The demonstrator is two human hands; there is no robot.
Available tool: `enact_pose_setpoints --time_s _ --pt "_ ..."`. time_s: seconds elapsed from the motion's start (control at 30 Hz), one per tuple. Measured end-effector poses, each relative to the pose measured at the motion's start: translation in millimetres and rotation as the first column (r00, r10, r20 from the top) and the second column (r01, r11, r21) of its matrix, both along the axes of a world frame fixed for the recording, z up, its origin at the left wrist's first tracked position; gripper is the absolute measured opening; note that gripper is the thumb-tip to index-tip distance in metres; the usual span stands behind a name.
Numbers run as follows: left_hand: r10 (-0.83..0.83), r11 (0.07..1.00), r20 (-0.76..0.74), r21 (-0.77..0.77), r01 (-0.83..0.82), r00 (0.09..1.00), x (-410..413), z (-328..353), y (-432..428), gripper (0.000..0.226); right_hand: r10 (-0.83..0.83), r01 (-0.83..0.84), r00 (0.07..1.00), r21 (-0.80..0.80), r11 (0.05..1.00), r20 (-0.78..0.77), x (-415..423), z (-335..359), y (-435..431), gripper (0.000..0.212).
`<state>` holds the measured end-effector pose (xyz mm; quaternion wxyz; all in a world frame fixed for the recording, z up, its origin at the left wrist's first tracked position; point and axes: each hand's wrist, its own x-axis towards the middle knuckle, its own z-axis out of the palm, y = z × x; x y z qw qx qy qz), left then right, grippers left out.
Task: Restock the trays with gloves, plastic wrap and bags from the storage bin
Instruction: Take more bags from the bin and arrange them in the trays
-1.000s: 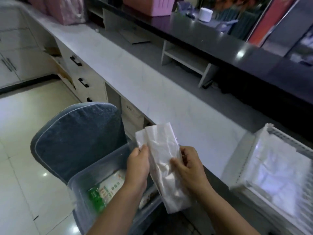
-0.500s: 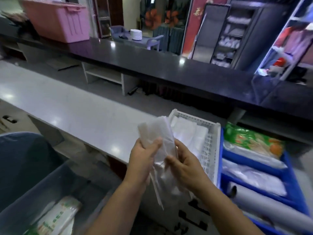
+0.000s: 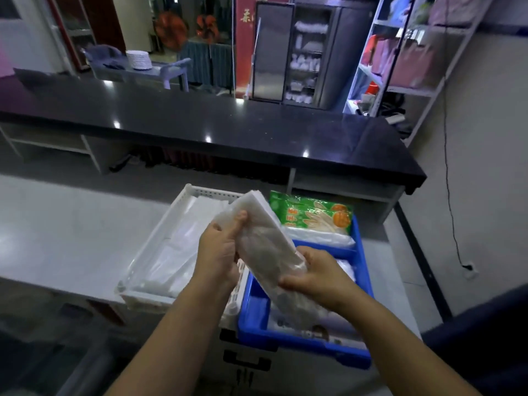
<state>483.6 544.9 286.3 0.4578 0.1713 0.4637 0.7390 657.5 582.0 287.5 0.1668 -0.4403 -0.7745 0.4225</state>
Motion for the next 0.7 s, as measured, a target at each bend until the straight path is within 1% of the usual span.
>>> enact_pose_setpoints --time_s 0.07,0.13,0.17,0.2,0.27,0.3,0.33,0.4,0.43,0.5,0.57,0.6,0.63,0.67,0.7 --pt "-0.061 0.998 -0.076 0.000 0.062 0.995 1 2 11 0.016 -0.033 0.014 0.992 0.152 0.988 0.119 16 0 11 0.023" --pt "-0.109 0.994 -0.082 -0.016 0.108 0.991 2 1 23 0.011 -0.111 0.016 0.964 0.362 0.932 0.244 33 -1 20 0.021" --pt "-0.127 0.992 -0.078 -0.030 0.125 0.989 1 1 29 0.012 -0.161 0.000 0.945 0.489 0.872 0.286 42 -2 25 0.022" --pt "-0.150 0.988 -0.095 -0.051 0.146 0.984 1 1 36 0.013 -0.203 -0.031 0.931 0.620 0.784 0.303 50 -4 29 0.023" --pt "-0.249 0.965 -0.219 -0.138 0.223 0.943 2 0 48 0.014 -0.233 -0.133 0.922 0.820 0.557 0.308 66 -7 38 0.022" --pt "-0.332 0.939 -0.307 -0.198 0.282 0.892 4 -1 54 0.015 -0.229 -0.186 0.920 0.870 0.456 0.317 73 -7 41 0.022" --pt "-0.430 0.899 -0.398 -0.268 0.346 0.810 6 -3 59 0.017 -0.220 -0.240 0.915 0.895 0.376 0.338 79 -8 46 0.022" --pt "-0.603 0.798 -0.539 -0.394 0.456 0.588 13 -8 69 0.023 -0.187 -0.336 0.902 0.905 0.260 0.388 90 -11 56 0.025" --pt "-0.661 0.747 -0.571 -0.439 0.499 0.487 16 -10 75 0.025 -0.167 -0.366 0.899 0.904 0.221 0.405 94 -13 62 0.027" --pt "-0.762 0.629 -0.561 -0.520 0.577 0.325 21 -14 87 0.026 -0.128 -0.387 0.905 0.909 0.152 0.406 97 -16 74 0.028" --pt "-0.851 0.478 -0.495 -0.596 0.645 0.174 24 -18 99 0.024 -0.107 -0.374 0.918 0.923 0.094 0.383 95 -18 84 0.029" --pt "-0.889 0.396 -0.444 -0.623 0.675 0.113 24 -20 104 0.021 -0.105 -0.363 0.923 0.929 0.076 0.369 93 -20 89 0.030" --pt "-0.918 0.323 -0.391 -0.630 0.707 0.071 23 -23 109 0.018 -0.106 -0.350 0.928 0.934 0.071 0.356 92 -21 94 0.029" --pt "-0.938 0.267 -0.342 -0.619 0.739 0.053 22 -25 113 0.017 -0.107 -0.337 0.933 0.938 0.074 0.344 91 -23 98 0.028" --pt "-0.953 0.232 -0.298 -0.599 0.767 0.057 21 -27 118 0.018 -0.109 -0.325 0.937 0.942 0.082 0.332 90 -25 102 0.028"
